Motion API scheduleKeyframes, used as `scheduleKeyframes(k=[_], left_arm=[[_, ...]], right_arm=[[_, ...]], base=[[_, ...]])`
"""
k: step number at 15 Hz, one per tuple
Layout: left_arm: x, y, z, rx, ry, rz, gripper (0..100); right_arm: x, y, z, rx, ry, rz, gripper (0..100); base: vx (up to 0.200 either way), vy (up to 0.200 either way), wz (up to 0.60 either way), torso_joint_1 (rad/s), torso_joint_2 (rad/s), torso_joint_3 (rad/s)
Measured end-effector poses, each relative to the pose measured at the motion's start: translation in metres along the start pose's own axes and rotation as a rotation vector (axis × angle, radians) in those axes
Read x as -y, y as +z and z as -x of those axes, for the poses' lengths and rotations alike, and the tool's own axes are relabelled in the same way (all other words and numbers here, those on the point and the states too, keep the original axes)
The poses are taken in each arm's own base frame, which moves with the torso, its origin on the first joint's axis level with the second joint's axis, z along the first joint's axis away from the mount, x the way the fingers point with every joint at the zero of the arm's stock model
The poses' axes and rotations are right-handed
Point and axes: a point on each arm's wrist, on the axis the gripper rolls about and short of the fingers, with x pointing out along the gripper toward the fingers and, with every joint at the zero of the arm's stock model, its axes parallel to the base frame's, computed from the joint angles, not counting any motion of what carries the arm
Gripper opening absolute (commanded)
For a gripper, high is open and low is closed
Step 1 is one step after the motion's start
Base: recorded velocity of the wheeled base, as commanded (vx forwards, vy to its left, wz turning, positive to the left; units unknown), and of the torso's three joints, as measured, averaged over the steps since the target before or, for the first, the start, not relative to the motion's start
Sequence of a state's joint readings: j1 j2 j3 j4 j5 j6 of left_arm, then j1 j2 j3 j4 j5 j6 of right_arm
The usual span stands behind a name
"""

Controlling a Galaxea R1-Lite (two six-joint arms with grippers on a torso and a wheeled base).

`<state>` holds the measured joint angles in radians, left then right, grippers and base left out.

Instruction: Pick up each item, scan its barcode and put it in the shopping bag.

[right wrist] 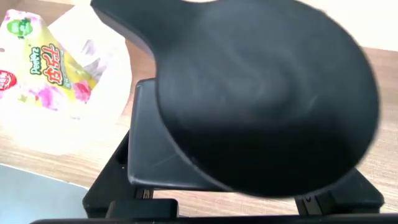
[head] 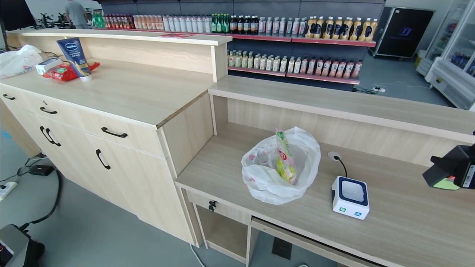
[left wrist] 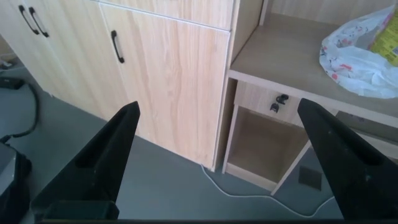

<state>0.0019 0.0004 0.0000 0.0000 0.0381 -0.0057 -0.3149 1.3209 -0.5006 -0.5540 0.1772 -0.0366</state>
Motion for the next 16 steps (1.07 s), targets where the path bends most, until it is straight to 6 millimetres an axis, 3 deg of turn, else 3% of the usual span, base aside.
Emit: scheduleKeyframes(k=[8,13,16], left_arm=[[0.000,0.000,0.000,0.000,0.001,0.000,100],[0.000,0.000,0.000,0.000,0.000,0.000,100],[0.000,0.000,0.000,0.000,0.000,0.000,100]], right_arm=[[0.001,-0.021,-0.017,-0.144,-0.011,-0.334,0],[0.002,-0.031,-0.049,-0.230,-0.035,-0.548,0],[-0.008,-0.032,-0.070,-0.268,-0.012,-0.657,0]], base=[[0.000,0.000,0.00,0.000,0.00,0.000],[0.000,0.000,0.00,0.000,0.00,0.000],[0.000,0.000,0.00,0.000,0.00,0.000]])
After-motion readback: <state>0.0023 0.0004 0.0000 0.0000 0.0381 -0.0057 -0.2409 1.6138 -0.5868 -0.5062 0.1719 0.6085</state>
